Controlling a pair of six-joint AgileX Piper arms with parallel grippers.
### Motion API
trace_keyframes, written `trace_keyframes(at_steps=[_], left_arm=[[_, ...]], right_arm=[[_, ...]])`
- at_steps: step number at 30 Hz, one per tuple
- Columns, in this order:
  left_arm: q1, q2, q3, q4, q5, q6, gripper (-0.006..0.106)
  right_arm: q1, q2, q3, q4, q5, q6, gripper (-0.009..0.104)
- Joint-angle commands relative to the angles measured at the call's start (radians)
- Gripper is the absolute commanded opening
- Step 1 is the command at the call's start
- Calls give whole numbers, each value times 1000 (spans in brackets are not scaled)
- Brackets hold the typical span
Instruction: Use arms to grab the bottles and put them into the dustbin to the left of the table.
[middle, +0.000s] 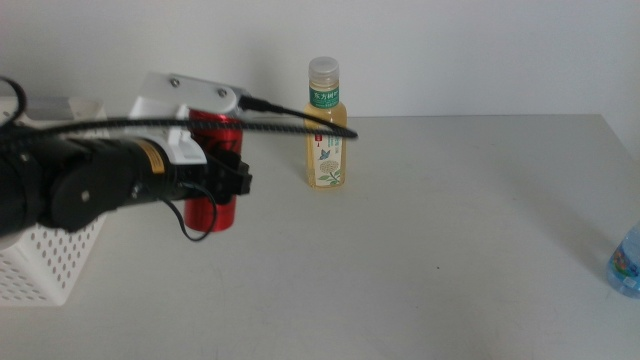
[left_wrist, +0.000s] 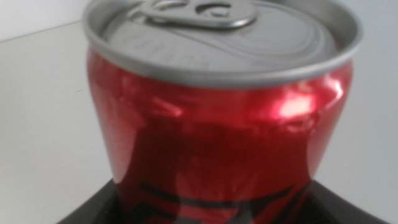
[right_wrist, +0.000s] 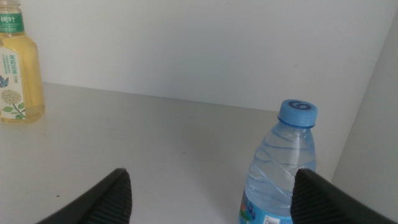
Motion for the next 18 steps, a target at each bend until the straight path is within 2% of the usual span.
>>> trace_keyframes(at_steps=[1, 5, 12, 18], left_arm=[[38, -52, -156, -15, 132, -2, 6], [148, -46, -339, -37, 398, 99, 6], [422, 24, -661, -277, 815, 447, 6], [618, 156, -828, -280, 990, 486, 6]], right_arm=[[-5, -21, -10, -5, -74, -12, 65], [-5, -21, -10, -5, -74, -12, 65], [-5, -21, -10, -5, -74, -12, 65], [-5, -21, -10, -5, -74, -12, 65]])
